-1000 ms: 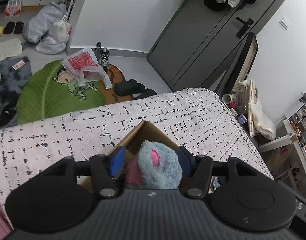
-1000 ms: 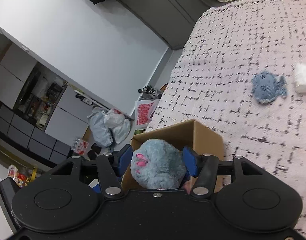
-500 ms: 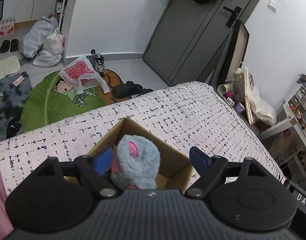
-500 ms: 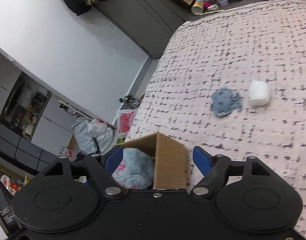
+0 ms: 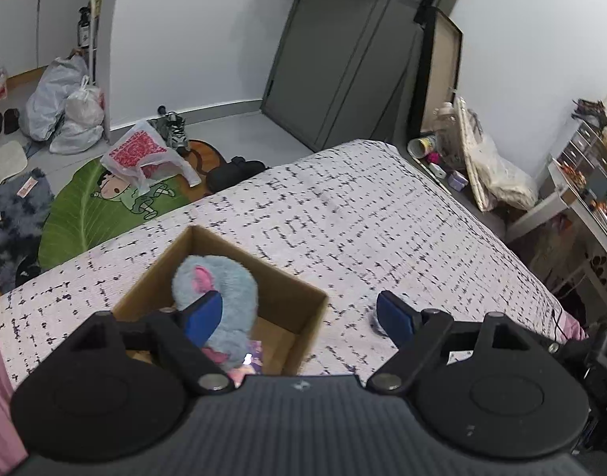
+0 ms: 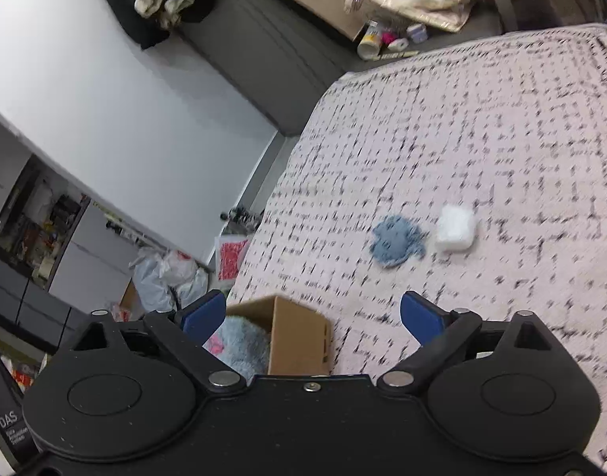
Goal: Organize soft objects
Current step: 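Open both tools and lift them out of the box, then grasp the blue octopus plush with the left tool while the right tool grasps the white tissue pack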
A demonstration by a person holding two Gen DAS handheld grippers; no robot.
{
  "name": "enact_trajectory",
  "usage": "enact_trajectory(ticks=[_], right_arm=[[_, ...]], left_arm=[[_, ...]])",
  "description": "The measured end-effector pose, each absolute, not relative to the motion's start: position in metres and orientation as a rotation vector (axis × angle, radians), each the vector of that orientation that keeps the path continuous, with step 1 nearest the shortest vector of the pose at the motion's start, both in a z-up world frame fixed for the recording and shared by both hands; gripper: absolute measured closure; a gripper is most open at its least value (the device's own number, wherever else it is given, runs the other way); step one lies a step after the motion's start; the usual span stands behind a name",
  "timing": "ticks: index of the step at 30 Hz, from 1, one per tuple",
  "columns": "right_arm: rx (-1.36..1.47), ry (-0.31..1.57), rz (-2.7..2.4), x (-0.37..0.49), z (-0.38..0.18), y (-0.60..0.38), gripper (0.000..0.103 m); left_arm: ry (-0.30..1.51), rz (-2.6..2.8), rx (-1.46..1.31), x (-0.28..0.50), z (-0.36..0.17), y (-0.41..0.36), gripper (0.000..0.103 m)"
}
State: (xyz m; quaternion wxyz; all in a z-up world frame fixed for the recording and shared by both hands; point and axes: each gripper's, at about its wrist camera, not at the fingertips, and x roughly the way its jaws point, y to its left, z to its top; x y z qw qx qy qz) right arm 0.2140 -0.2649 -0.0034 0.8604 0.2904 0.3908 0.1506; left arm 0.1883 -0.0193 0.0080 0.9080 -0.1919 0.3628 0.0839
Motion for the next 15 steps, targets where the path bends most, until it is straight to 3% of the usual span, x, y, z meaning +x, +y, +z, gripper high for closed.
enact_trajectory(ticks=[15], right_arm=[[0.621, 0.817, 0.240, 0.225, -0.010, -0.330, 0.000]], left_arm=[[0.804, 0.126, -0.295, 0.213, 0.015, -0.086, 0.019]])
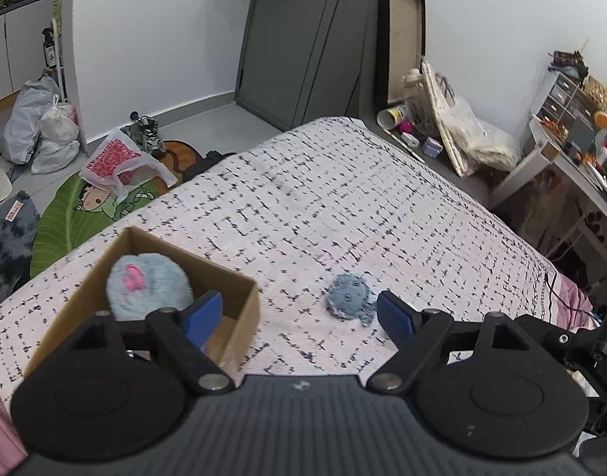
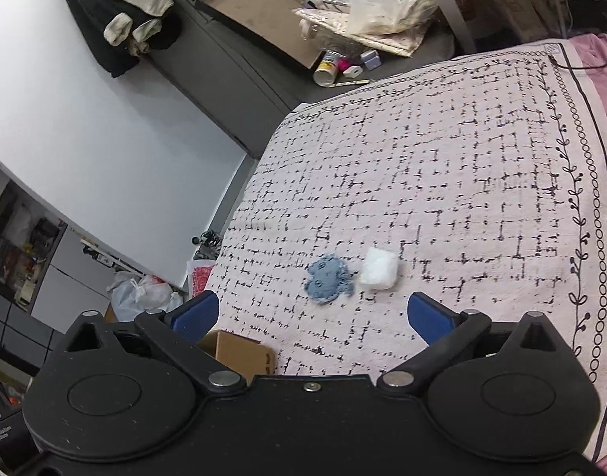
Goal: Organize soft objects
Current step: 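Grasp the blue octopus plush with the left tool while the right tool grasps the white tissue pack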
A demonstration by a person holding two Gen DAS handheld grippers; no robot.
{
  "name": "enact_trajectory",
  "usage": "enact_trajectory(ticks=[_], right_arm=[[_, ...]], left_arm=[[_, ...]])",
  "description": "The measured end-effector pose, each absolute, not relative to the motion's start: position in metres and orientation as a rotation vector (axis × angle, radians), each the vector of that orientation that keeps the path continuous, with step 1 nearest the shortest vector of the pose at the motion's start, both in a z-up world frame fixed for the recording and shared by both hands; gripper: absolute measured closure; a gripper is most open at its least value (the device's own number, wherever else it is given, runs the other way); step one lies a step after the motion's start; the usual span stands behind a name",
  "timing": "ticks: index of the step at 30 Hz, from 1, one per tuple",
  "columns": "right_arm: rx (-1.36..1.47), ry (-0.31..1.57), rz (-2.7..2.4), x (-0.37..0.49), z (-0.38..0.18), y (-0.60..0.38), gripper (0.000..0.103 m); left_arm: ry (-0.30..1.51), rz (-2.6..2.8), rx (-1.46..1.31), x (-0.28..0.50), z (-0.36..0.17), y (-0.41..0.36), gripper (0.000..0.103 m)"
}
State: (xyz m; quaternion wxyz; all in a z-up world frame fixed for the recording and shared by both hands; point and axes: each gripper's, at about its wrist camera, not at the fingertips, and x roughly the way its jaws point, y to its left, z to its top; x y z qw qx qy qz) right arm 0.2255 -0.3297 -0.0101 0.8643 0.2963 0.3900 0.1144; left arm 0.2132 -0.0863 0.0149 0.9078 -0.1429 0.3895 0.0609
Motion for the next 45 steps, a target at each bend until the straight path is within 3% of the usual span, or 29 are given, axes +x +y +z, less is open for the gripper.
enact_trajectory(ticks=[22, 32, 41, 43, 45], right_arm=[[0.927, 0.884, 0.142, 0.269, -0.088, -0.385, 0.002], [0.976, 0.963, 0.153, 0.303, -0.131, -0.367, 0.018], [1.014, 1.007, 0.159, 0.328, -0.161, -0.355, 0.023], [1.016, 1.006, 0.165, 0.331, -0.162, -0.353, 0.023], [0.996, 1.017, 0.174, 0.335, -0.163, -0.348, 0.033]], left_arm=[[0.893, 0.086, -0.270, 0.296, -0.029, -0.147, 0.019], [0.970, 0.097, -0.307, 0.339, -0.069, -0.147, 0.020], [1.063, 0.111, -0.344, 0.368, -0.112, -0.144, 0.023], [1.084, 0.120, -0.357, 0.372, -0.122, -0.142, 0.027], [1.108, 0.133, -0.367, 0.375, -0.130, -0.139, 0.034]])
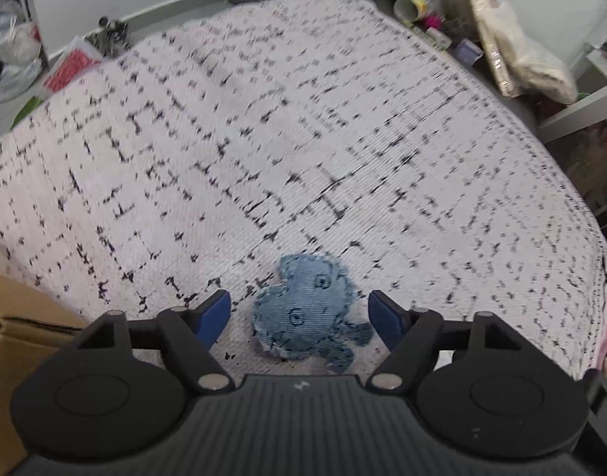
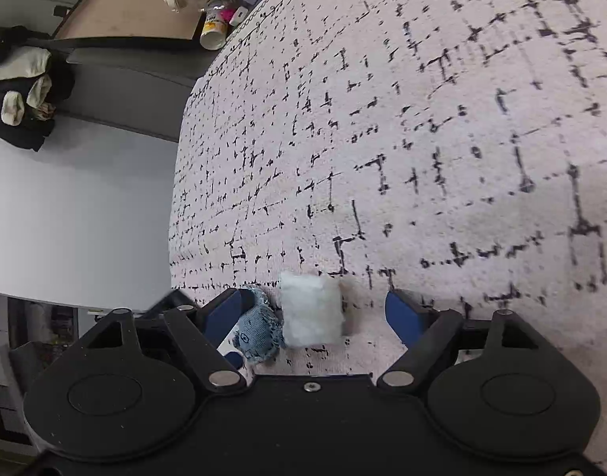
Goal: Organize soft objects
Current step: 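Grasp the blue octopus plush with the left tool while the right tool grasps the white tissue pack, then carry the octopus plush and tissue pack over the box with both tools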
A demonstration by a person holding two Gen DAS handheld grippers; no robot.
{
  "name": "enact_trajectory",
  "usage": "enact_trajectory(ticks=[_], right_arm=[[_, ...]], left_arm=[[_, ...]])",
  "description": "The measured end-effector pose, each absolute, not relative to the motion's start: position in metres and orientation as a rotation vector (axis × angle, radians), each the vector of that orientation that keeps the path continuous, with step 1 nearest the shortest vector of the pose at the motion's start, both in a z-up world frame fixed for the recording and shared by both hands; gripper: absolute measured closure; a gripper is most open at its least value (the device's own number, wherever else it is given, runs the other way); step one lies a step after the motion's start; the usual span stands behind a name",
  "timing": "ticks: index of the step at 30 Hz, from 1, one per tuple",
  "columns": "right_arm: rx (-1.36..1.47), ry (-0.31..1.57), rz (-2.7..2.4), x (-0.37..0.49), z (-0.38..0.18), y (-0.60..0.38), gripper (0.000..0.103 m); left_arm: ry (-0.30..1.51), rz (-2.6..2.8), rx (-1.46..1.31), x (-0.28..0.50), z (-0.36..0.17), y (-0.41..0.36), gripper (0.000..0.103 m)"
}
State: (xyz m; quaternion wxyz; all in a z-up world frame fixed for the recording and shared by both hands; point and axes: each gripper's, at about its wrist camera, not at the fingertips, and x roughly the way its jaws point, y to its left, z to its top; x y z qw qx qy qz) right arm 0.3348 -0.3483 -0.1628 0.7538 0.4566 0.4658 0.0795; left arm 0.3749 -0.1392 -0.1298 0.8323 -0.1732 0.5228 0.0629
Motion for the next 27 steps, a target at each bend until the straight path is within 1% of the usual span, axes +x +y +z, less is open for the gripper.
enact_trajectory(ticks=[1, 2, 3, 4, 5, 6, 10, 15, 27], right_arm=[[0.984, 1.024, 0.173, 0.336, -0.163, -0.346, 0.034], [0.978, 1.027, 0.167, 0.338, -0.164, -0.345, 0.039], [0.976, 1.029, 0.163, 0.339, -0.164, -0.344, 0.044], [0.975, 1.031, 0.162, 0.340, -0.165, -0.343, 0.047], [0.968, 1.035, 0.158, 0.342, -0.166, -0.343, 0.055], [0.958, 1.039, 0.155, 0.342, -0.166, -0.342, 0.066], [0.913, 1.032, 0.164, 0.344, -0.163, -0.339, 0.068], [0.865, 0.975, 0.172, 0.337, -0.145, -0.340, 0.068], [0.833, 0.887, 0.232, 0.305, -0.099, -0.346, 0.068]], left_arm=[[1.118, 0.139, -0.381, 0.376, -0.133, -0.138, 0.039], [1.121, 0.146, -0.395, 0.376, -0.136, -0.136, 0.041], [1.117, 0.154, -0.405, 0.376, -0.136, -0.134, 0.047], [1.108, 0.163, -0.418, 0.375, -0.137, -0.132, 0.055], [1.104, 0.169, -0.426, 0.375, -0.137, -0.131, 0.059], [1.102, 0.166, -0.435, 0.375, -0.136, -0.130, 0.066], [1.086, 0.102, -0.440, 0.375, -0.132, -0.132, 0.079], [1.047, 0.092, -0.420, 0.366, -0.123, -0.132, 0.085], [0.937, 0.078, -0.430, 0.314, -0.067, -0.115, 0.085]])
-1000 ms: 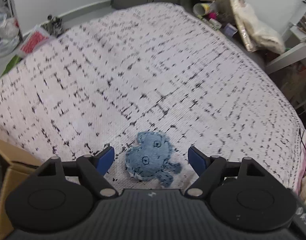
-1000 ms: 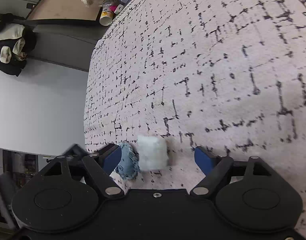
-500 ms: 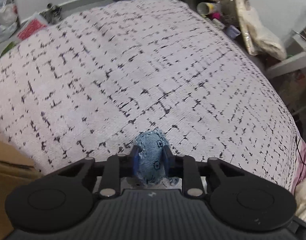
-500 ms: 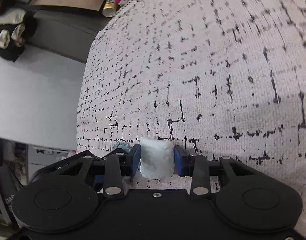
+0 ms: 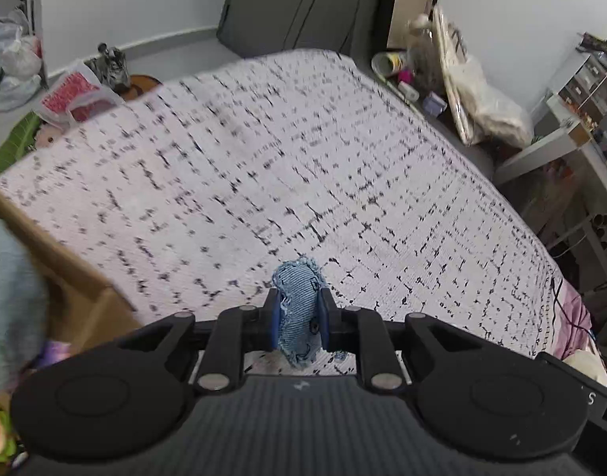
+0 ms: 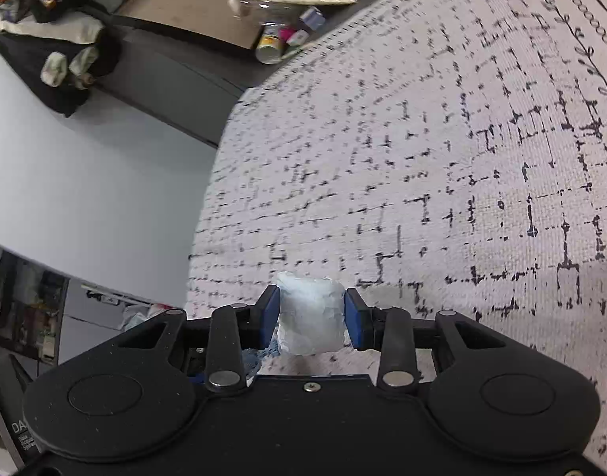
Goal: Organize soft objects
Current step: 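Carry the octopus plush and tissue pack over the box with both tools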
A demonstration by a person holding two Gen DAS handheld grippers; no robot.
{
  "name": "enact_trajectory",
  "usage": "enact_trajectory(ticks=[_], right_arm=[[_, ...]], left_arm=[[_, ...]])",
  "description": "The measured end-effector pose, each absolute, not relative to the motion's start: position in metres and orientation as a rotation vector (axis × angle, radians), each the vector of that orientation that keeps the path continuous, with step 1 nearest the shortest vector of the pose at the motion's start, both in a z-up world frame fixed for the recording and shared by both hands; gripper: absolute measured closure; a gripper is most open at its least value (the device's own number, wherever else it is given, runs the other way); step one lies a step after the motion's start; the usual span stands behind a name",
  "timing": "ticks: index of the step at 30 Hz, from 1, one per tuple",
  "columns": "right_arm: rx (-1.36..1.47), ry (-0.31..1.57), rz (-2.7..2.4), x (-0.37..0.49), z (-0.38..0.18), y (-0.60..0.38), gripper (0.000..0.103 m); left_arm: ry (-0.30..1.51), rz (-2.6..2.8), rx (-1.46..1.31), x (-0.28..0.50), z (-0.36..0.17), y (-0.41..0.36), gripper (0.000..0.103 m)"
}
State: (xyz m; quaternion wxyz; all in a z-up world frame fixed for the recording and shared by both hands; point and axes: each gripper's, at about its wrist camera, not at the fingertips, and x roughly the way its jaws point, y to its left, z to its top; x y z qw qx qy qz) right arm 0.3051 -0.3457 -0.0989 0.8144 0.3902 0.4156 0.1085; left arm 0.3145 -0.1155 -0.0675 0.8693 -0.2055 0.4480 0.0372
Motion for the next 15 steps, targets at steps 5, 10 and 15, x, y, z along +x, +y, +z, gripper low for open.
enact_trajectory(ticks=[5, 10, 15], right_arm=[[0.795, 0.857, 0.262, 0.288, -0.078, -0.342, 0.068], [0.728, 0.856, 0.298, 0.270, -0.061, -0.332, 0.068], [0.685, 0.852, 0.328, 0.254, -0.050, -0.325, 0.068]], left_arm=[[0.899, 0.084, -0.420, 0.287, -0.043, -0.106, 0.085], [0.872, 0.103, -0.407, 0.260, -0.027, -0.098, 0.085], [0.864, 0.120, -0.403, 0.234, -0.015, -0.085, 0.085]])
